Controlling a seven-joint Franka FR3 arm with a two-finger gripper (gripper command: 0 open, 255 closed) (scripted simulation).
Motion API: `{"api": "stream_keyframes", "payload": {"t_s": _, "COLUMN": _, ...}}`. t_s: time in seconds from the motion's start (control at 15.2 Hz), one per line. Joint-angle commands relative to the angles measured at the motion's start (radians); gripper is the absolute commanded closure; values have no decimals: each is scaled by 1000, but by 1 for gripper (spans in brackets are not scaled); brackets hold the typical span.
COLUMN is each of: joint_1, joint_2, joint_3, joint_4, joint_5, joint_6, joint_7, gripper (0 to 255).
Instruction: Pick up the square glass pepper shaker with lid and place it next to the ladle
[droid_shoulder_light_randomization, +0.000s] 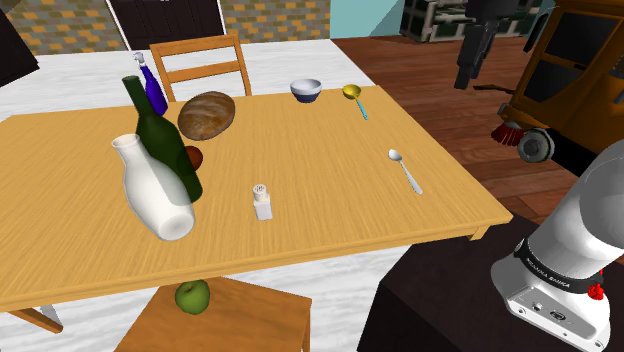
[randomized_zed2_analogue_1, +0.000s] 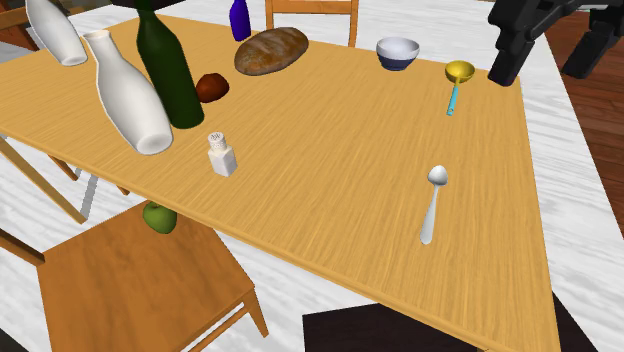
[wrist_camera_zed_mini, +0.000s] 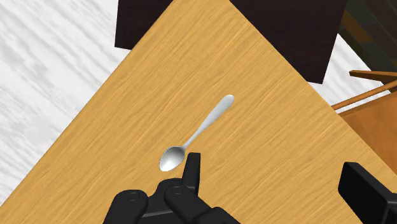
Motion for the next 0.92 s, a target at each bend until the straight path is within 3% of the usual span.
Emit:
{"api": "stream_keyframes", "payload": {"t_s": 0.0, "joint_1": 0, "joint_2": 0, "joint_3": 0, "joint_4": 0, "joint_5": 0, "joint_6": 0, "joint_7": 0, "gripper": 0}}
{"api": "stream_keyframes", "payload": {"t_s": 0.86, "joint_1": 77, "joint_2": 290, "joint_3": 220, "joint_4": 39, "joint_5": 104, "joint_6": 300, "joint_7": 209, "gripper": 0}}
